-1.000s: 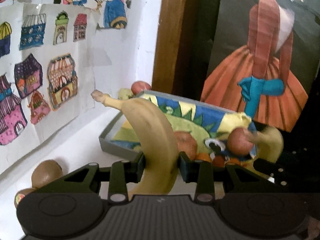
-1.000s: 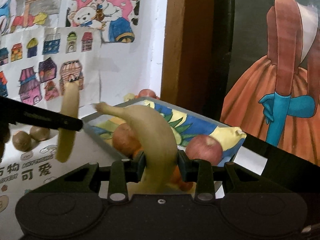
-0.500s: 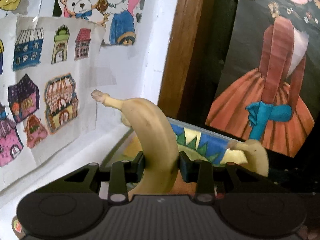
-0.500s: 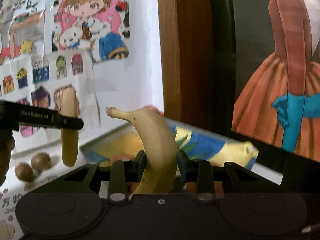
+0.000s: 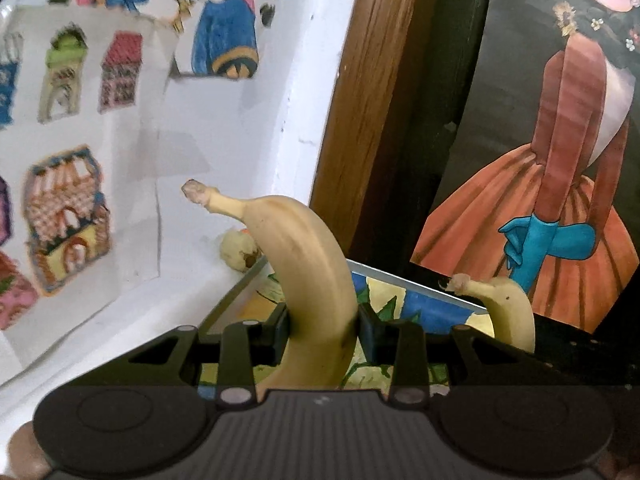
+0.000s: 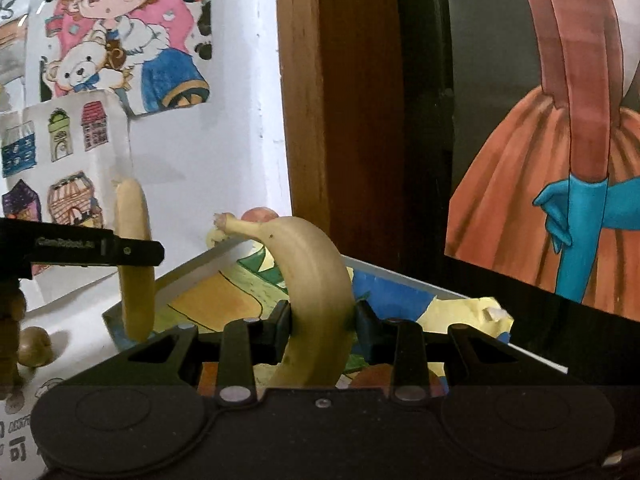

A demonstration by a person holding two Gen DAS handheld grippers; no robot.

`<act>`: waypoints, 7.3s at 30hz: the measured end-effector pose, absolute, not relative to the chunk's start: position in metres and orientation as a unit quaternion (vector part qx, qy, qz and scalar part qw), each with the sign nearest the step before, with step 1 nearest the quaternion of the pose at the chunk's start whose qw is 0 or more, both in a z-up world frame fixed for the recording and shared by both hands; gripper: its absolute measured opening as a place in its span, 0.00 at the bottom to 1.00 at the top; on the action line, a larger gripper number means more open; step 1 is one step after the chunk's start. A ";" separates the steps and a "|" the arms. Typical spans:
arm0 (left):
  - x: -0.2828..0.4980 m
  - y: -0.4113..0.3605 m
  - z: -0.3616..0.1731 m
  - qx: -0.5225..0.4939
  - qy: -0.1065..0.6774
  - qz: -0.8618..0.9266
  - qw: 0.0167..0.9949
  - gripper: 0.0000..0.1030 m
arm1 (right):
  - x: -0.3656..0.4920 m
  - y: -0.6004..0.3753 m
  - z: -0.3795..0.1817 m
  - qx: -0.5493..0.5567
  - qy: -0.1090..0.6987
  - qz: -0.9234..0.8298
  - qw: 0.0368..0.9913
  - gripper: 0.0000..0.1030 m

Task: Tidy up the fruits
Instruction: 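Lift and carry the left tool's banana over the tray while the right tool carries its banana, then lower and open the left tool in the tray while the right tool releases its banana there, then withdraw both open tools from the tray toward the two brown kiwis, then close the left tool on the stickered kiwi while the right tool closes on the other kiwi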

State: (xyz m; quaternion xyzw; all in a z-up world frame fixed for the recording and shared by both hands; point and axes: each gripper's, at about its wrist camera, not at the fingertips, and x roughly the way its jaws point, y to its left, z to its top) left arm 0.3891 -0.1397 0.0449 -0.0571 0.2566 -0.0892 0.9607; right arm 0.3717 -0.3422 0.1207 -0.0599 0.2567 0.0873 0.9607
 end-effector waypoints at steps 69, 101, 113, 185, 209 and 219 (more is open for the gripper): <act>0.339 -0.127 0.071 -0.065 0.206 -0.064 0.974 1.00 | 0.316 -0.322 0.147 -0.088 0.206 0.070 0.972 0.99; 0.141 -0.011 0.083 0.002 0.190 -0.012 0.982 1.00 | 0.113 -0.220 0.133 -0.079 0.164 0.155 0.971 0.99; 0.123 0.044 0.048 0.012 0.238 0.014 0.971 1.00 | 0.101 -0.177 0.121 -0.149 0.215 0.222 0.939 0.99; 0.253 0.060 -0.027 0.032 0.293 -0.085 0.952 0.98 | 0.395 -0.039 0.000 -0.084 0.378 0.321 0.864 0.91; 0.251 0.070 -0.029 -0.015 0.313 -0.056 0.948 0.67 | 0.390 -0.048 -0.004 -0.046 0.392 0.329 0.858 0.87; 0.233 0.075 -0.027 -0.028 0.319 -0.028 0.947 0.67 | 0.385 -0.051 -0.004 -0.041 0.390 0.327 0.860 0.87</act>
